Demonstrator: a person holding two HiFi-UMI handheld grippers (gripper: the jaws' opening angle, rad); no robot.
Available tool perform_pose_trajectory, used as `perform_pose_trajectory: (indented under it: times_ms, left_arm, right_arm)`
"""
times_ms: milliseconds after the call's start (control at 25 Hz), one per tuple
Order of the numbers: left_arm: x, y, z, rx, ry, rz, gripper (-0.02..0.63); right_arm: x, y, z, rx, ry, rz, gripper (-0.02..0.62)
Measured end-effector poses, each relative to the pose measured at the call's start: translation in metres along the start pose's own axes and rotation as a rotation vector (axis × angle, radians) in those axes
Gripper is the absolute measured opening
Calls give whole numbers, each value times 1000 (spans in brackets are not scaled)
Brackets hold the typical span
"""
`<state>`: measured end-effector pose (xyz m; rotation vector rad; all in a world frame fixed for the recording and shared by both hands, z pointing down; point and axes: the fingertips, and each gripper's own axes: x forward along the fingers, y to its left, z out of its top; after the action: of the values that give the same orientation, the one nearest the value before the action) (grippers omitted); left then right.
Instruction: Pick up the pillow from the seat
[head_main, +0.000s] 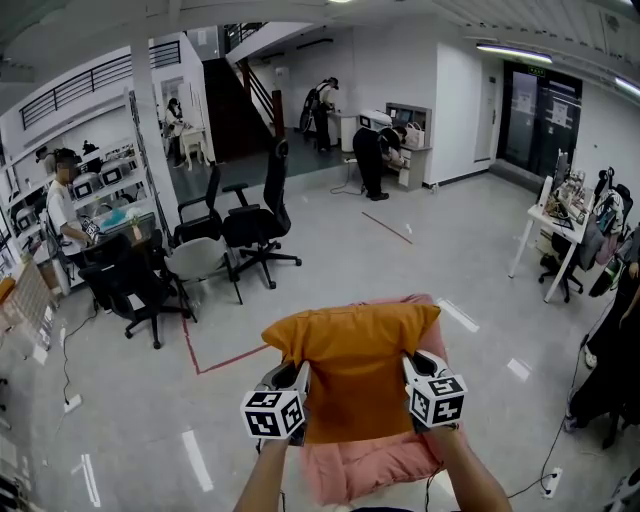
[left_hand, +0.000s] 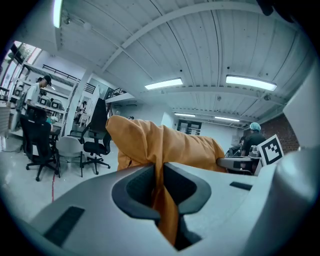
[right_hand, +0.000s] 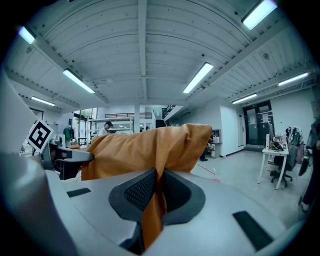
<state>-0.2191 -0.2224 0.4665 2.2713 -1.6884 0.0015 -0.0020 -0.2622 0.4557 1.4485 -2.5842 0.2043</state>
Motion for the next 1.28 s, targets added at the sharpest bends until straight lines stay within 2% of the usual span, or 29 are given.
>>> perform_pose_trajectory:
  times_ms: [720, 1280]
  left_arm:
    - [-22, -61, -4, -5, -26, 5, 55]
    - [-56, -99, -13, 6, -46, 10, 55]
  right_arm:
    - [-54, -26, 3, 2, -19, 19, 41]
    - [-106, -26, -3, -4, -37, 33, 41]
